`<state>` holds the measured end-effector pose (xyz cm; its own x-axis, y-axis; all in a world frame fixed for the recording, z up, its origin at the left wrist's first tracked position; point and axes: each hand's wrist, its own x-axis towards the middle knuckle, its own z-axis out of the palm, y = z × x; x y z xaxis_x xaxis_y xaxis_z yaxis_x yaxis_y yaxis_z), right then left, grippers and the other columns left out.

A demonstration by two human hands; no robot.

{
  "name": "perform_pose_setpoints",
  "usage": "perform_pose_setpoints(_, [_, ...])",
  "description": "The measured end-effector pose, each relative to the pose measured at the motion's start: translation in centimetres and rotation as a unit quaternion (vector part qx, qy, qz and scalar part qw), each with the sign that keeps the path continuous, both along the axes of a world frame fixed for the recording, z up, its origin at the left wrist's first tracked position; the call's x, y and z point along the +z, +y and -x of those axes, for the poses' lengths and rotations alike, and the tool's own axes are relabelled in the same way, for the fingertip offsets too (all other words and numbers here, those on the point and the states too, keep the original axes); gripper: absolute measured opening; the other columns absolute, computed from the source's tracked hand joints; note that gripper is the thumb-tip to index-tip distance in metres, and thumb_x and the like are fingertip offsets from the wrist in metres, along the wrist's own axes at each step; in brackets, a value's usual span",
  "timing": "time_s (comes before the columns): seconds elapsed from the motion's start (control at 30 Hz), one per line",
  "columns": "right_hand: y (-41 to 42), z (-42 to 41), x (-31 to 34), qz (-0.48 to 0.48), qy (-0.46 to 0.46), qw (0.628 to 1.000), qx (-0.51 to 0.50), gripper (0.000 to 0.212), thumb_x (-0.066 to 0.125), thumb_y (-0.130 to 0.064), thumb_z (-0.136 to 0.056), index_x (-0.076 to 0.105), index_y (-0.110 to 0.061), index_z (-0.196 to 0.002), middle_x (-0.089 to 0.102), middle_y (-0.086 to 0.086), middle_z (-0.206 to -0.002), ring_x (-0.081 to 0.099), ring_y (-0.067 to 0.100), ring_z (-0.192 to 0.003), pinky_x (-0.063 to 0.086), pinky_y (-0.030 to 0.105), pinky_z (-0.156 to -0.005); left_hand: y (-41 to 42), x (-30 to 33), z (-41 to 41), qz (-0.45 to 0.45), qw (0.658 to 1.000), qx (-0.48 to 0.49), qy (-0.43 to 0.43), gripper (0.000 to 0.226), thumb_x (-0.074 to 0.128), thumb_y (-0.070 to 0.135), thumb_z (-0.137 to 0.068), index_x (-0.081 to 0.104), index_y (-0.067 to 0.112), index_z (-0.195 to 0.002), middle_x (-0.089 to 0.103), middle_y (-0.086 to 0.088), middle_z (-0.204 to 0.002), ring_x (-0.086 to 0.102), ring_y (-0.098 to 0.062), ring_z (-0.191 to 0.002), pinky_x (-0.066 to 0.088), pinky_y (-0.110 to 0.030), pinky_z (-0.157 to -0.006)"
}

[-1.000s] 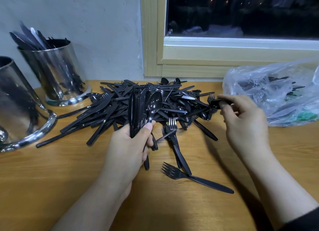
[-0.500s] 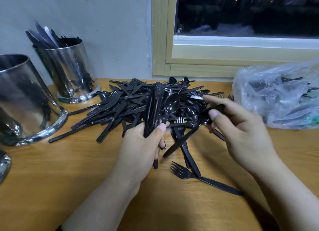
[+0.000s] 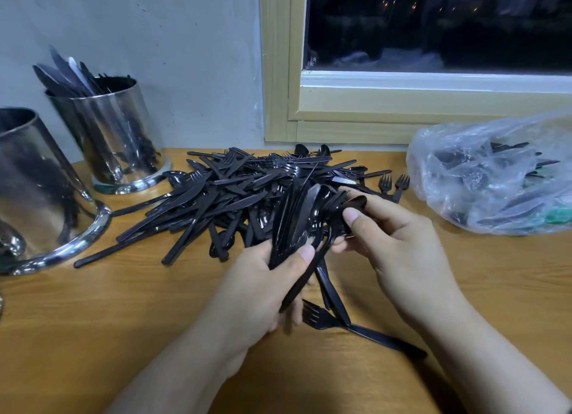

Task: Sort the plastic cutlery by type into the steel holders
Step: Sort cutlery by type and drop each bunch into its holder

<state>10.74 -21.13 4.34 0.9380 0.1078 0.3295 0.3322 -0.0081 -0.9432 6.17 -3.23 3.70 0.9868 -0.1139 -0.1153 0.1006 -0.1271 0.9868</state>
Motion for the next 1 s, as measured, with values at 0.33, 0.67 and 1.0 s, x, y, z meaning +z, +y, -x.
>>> perform_pose_setpoints(0.33, [-0.4,-0.3,-0.2,0.007,0.045,0.998,0.038,0.025,0.06,-0.019,-0.1,0.07,-0.028,-0.12,0.063,0.002,-0.071,0.057,0.019,-0.065,0.048,0.032,-0.067,0.4,-0.1,-0.1,0.15,0.978,-0.137,0.056,0.033,0.062,0.052,-0.095,0.077,0.029,-0.112,0.054,0.0,-0.072,0.032,-0.008,-0.045,0.022,-0.024,-0.041])
perform_pose_setpoints(0.67, [-0.5,-0.4,0.2,-0.044,0.043,0.998,-0.022,0.012,0.058,0.0,-0.097,0.068,-0.007,-0.095,0.063,0.002,-0.068,0.057,0.015,-0.058,0.048,0.022,-0.054,0.5,-0.7,-0.4,0.12,0.988,-0.098,0.023,0.041,0.056,0.05,-0.094,0.076,0.015,-0.1,0.059,-0.015,-0.069,0.032,-0.012,-0.042,0.025,-0.024,-0.04])
perform_pose_setpoints(1.0, [0.0,0.3,0.8,0.025,0.003,0.998,-0.063,0.018,0.063,-0.008,-0.096,0.073,-0.024,-0.098,0.067,0.002,-0.07,0.064,0.019,-0.063,0.052,0.038,-0.075,0.6,-0.9,-0.4,0.168,0.985,-0.043,-0.006,0.033,0.052,0.046,-0.097,0.076,0.024,-0.103,0.066,-0.012,-0.078,0.03,-0.01,-0.043,0.023,-0.025,-0.039])
